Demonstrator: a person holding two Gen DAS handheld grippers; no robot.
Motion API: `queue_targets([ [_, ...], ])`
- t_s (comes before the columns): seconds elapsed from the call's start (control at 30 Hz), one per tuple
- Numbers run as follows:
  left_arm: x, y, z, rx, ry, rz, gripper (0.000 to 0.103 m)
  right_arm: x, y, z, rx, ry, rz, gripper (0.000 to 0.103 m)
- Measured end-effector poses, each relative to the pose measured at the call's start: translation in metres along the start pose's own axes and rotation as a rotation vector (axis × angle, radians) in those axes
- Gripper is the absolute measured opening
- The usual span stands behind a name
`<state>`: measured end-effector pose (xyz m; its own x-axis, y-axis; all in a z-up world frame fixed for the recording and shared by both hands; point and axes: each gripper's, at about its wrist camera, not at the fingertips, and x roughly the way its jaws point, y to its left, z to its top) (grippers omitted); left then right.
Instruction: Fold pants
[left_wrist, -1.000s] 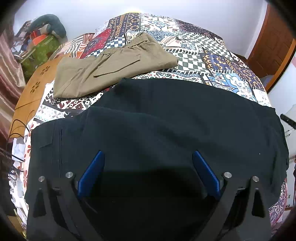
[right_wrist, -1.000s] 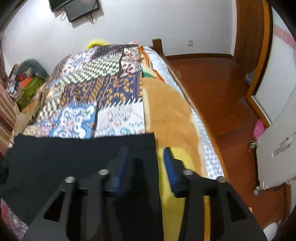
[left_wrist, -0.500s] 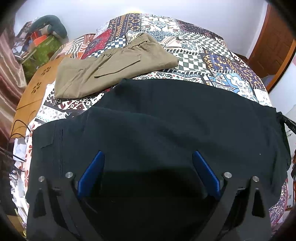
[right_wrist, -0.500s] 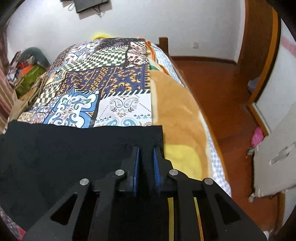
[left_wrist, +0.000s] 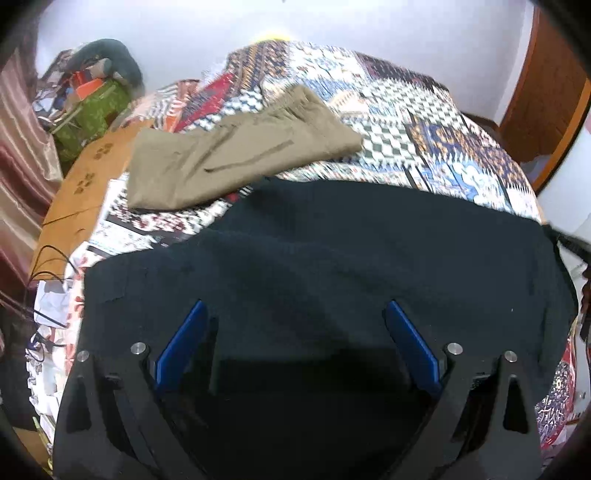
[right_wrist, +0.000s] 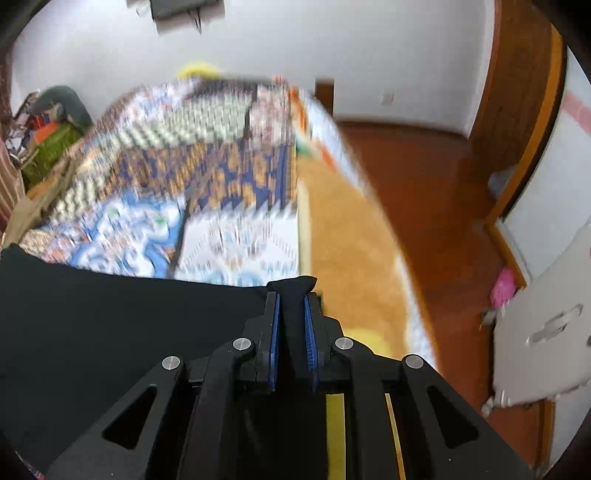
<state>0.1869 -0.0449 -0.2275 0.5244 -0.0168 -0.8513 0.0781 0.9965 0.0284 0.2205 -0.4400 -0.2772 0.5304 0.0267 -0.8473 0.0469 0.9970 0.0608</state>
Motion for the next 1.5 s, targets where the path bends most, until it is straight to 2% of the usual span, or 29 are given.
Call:
queue_targets([
  [0.07,-0.009,0.012,0.003,-0.019,-0.026,0.019,0.098,-0.002,0.002,0.0,-0.017,0.0,-0.026,0.019],
  [0.2,-0.027,0.057,0.009,-0.1,-0.082,0.048,0.098,-0.018,0.012,0.009,-0.057,0.004,-0.064,0.036],
  [0.3,-0.033,0.092,0.012,-0.157,-0.1,0.081,0.098,-0.036,0.029,0.017,-0.105,-0.029,-0.048,0.037],
  [0.53,-0.029,0.167,0.012,-0.229,-0.102,0.126,0.098,-0.066,0.102,0.049,-0.222,-0.112,0.09,0.039],
  [0.6,-0.025,0.181,0.011,-0.238,-0.097,0.128,0.098,-0.069,0.13,0.058,-0.255,-0.127,0.147,0.045],
  [0.67,-0.019,0.193,0.009,-0.246,-0.088,0.122,0.098,-0.069,0.158,0.066,-0.288,-0.136,0.193,0.047],
  [0.93,0.021,0.224,0.002,-0.249,-0.016,0.078,0.097,-0.052,0.278,0.075,-0.472,-0.087,0.361,0.047],
  [1.1,0.05,0.234,-0.002,-0.238,0.046,0.023,0.089,-0.03,0.339,0.072,-0.564,-0.003,0.456,0.047],
  [1.2,0.064,0.238,-0.006,-0.255,0.08,-0.034,0.08,-0.018,0.368,0.068,-0.619,0.045,0.493,0.047],
  [1.3,0.068,0.24,-0.007,-0.271,0.07,-0.081,0.077,-0.009,0.386,0.062,-0.662,0.084,0.512,0.047],
  [1.4,0.066,0.239,-0.005,-0.267,0.056,-0.12,0.062,0.001,0.399,0.058,-0.68,0.126,0.54,0.047],
  [1.47,0.066,0.237,-0.004,-0.262,0.056,-0.155,0.048,0.005,0.402,0.057,-0.683,0.148,0.556,0.047],
  [1.5,0.067,0.237,-0.003,-0.258,0.057,-0.164,0.046,0.008,0.404,0.056,-0.684,0.157,0.564,0.047],
])
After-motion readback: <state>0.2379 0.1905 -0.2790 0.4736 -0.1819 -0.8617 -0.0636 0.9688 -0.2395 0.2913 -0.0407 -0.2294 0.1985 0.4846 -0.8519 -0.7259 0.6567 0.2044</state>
